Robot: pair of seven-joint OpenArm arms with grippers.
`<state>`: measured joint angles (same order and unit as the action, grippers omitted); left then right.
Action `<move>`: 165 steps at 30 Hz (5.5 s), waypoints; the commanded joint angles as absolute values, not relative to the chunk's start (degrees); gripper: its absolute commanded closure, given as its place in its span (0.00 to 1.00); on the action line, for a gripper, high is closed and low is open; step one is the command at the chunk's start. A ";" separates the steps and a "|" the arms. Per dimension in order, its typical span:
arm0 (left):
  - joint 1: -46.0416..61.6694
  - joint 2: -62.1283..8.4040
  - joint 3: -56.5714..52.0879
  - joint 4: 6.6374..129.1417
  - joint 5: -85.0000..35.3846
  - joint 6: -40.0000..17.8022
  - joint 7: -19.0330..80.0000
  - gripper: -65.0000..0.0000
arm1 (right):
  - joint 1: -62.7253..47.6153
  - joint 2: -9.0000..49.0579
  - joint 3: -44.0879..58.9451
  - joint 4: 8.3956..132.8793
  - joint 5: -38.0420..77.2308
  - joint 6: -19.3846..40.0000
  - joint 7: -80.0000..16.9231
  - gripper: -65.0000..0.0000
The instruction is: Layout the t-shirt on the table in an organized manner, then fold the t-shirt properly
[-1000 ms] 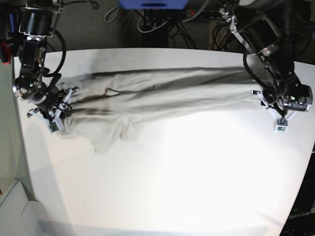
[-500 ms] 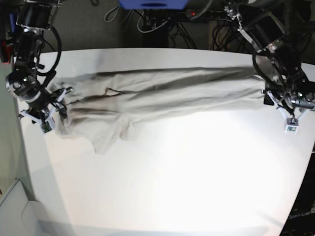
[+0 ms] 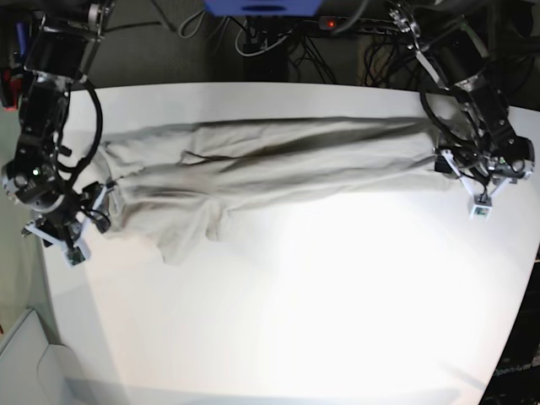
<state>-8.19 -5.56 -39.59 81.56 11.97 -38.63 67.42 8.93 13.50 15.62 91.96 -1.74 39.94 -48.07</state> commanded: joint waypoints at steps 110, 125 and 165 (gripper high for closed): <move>-8.31 -5.23 -39.43 81.98 12.26 -38.99 67.91 0.15 | 1.27 13.76 16.57 102.20 -0.84 40.00 -61.76 0.60; -8.40 -5.23 -39.43 81.98 12.26 -38.99 68.00 0.14 | 2.42 5.41 16.31 98.24 -0.75 40.00 -67.21 0.54; -9.10 1.27 -38.20 96.04 12.88 -38.37 75.03 1.00 | 3.74 6.90 16.66 95.34 -0.75 40.00 -65.71 0.54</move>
